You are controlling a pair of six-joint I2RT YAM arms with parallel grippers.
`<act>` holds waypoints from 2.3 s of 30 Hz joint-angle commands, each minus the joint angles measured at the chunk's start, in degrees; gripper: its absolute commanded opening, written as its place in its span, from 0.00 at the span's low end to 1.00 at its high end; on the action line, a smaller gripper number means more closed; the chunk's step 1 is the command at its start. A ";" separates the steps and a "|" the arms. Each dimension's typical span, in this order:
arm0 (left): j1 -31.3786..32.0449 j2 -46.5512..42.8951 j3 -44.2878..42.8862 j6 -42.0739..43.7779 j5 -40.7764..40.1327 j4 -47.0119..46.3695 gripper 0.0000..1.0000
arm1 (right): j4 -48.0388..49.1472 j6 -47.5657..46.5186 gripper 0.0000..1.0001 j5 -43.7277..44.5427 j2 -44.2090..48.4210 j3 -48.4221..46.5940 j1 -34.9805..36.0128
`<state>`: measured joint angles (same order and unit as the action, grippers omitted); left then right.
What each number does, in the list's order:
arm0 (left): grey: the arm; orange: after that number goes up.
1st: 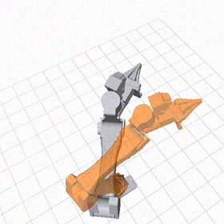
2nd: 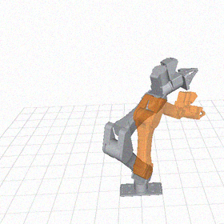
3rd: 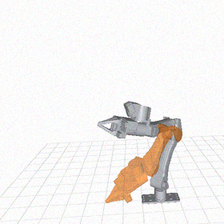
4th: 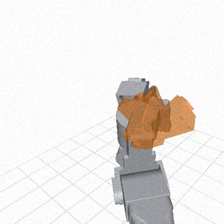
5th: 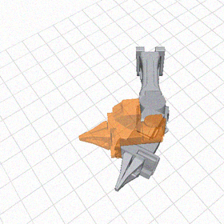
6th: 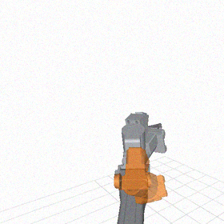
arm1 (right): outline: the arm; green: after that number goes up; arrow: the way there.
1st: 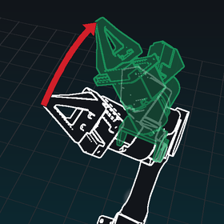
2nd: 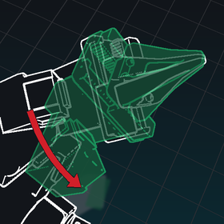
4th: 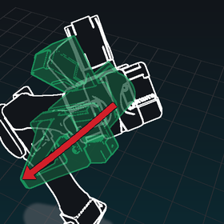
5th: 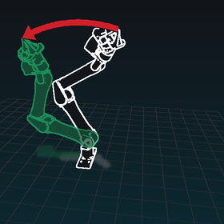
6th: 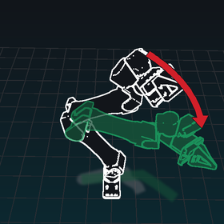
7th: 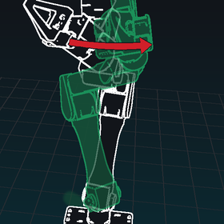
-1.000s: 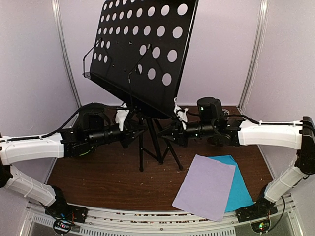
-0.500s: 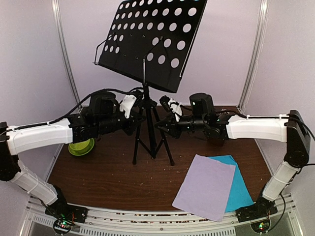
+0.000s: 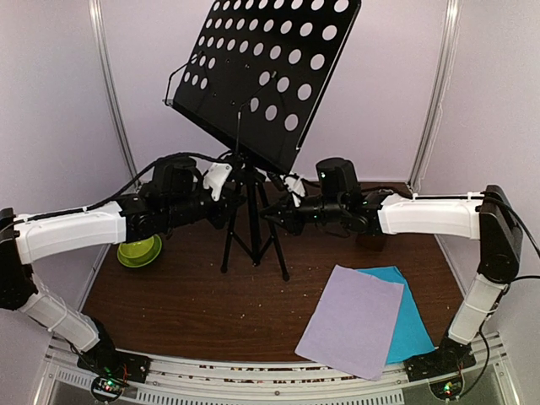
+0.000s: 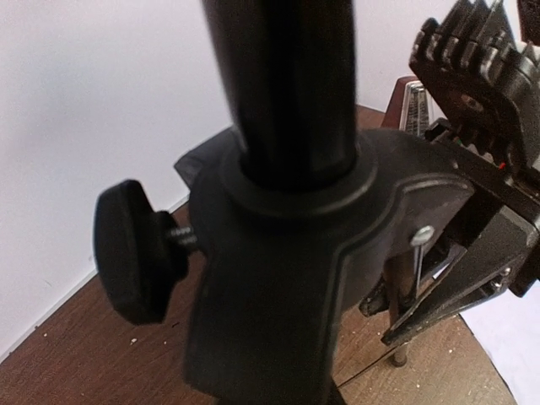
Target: Set up the instrument practice props
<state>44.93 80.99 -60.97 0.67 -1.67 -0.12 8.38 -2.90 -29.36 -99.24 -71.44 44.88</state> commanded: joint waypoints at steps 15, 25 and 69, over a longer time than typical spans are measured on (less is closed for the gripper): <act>-7.27 -3.05 15.90 -0.47 13.38 -10.51 0.57 | -3.13 4.36 0.00 0.01 -1.12 -2.36 -2.70; -7.23 8.86 10.60 1.91 19.98 -14.22 0.55 | -4.71 3.61 0.00 0.40 -1.20 -3.33 -2.43; -7.34 -7.17 35.33 -3.53 18.69 -12.47 0.00 | -21.14 -3.22 0.00 3.37 7.37 1.69 -3.13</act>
<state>38.74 76.03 -29.91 0.45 18.65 -18.59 -6.68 -8.67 -32.23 -94.35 -71.33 44.75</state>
